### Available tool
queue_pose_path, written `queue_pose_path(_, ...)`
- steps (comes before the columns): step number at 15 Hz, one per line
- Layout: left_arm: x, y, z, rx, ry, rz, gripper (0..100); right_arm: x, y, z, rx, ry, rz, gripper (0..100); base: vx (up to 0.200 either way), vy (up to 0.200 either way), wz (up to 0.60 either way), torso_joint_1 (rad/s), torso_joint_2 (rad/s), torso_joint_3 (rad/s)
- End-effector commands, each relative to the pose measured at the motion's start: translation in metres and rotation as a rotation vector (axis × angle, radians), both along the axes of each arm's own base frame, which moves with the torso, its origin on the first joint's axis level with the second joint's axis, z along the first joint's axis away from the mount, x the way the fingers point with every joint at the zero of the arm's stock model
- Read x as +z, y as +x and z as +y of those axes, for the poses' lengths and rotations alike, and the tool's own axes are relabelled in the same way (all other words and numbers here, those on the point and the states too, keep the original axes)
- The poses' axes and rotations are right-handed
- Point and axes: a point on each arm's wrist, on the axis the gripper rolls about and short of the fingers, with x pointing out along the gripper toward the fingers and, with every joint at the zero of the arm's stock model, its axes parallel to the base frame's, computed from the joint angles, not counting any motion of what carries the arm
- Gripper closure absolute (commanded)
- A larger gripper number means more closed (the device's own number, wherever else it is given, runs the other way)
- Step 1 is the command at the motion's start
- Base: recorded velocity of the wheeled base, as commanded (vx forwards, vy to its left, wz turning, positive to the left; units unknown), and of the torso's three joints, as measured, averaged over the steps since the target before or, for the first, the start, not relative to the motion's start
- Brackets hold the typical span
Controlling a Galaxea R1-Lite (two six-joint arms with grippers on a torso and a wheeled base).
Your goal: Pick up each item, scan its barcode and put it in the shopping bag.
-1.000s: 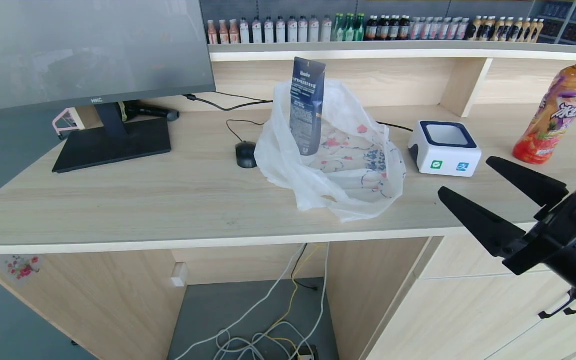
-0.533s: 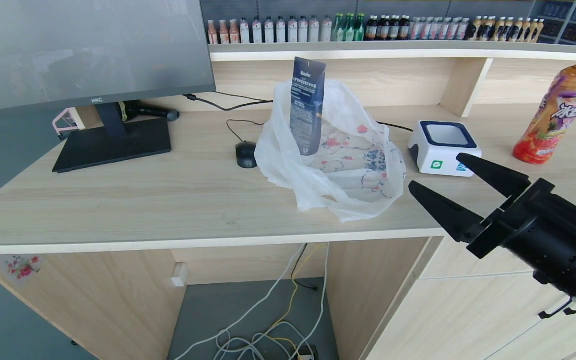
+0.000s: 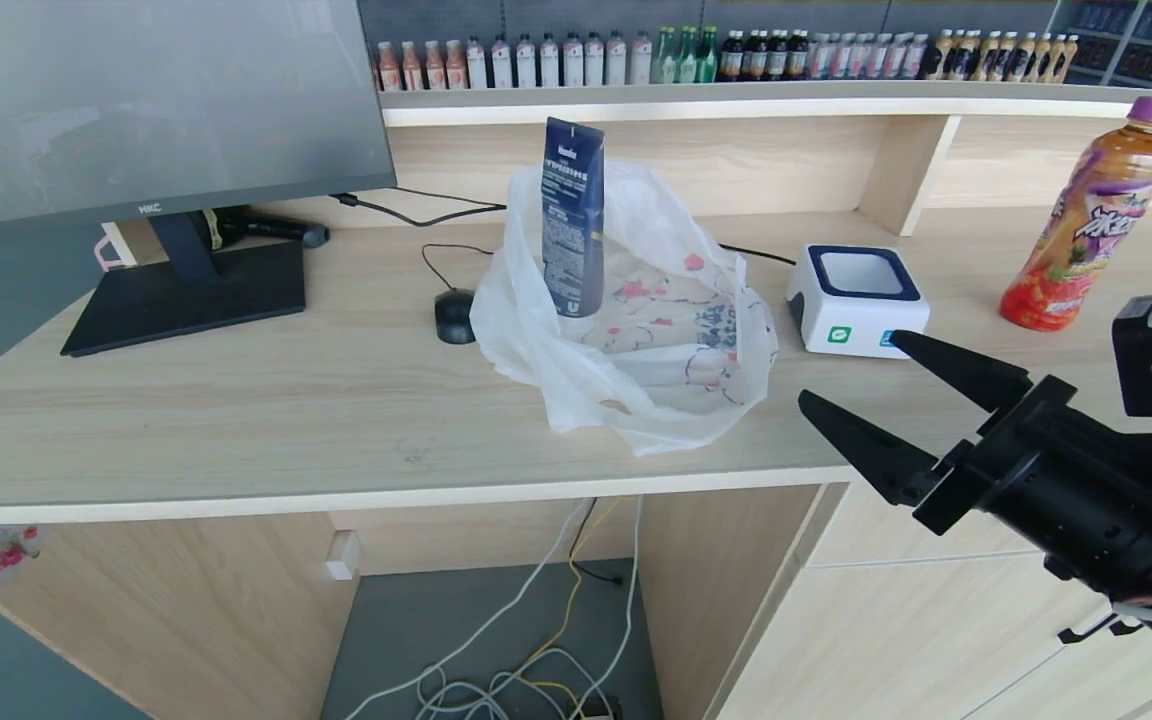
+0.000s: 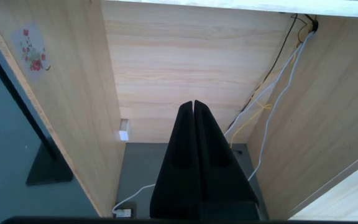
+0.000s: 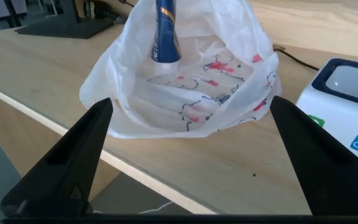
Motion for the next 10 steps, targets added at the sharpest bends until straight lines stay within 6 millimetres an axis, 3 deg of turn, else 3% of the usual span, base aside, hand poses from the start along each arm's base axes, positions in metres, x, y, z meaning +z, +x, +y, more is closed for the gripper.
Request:
queue_pose_path(1, 0.0, 0.0, 0.0, -0.001, 0.0, 0.0, 100, -0.0005, -0.0015, -0.0002, 0.006, -0.003, -0.002, 0, 0.0, -0.2, 0.0, 0.002, 0.0, 0.002)
queue_pose_path(10, 0.0, 0.0, 0.0001, -0.003, 0.0, 0.0, 100, 0.0074, 0.0013, 0.0002, 0.008, -0.012, -0.049, 0, 0.0, -0.2, 0.0, 0.002, 0.0, 0.003)
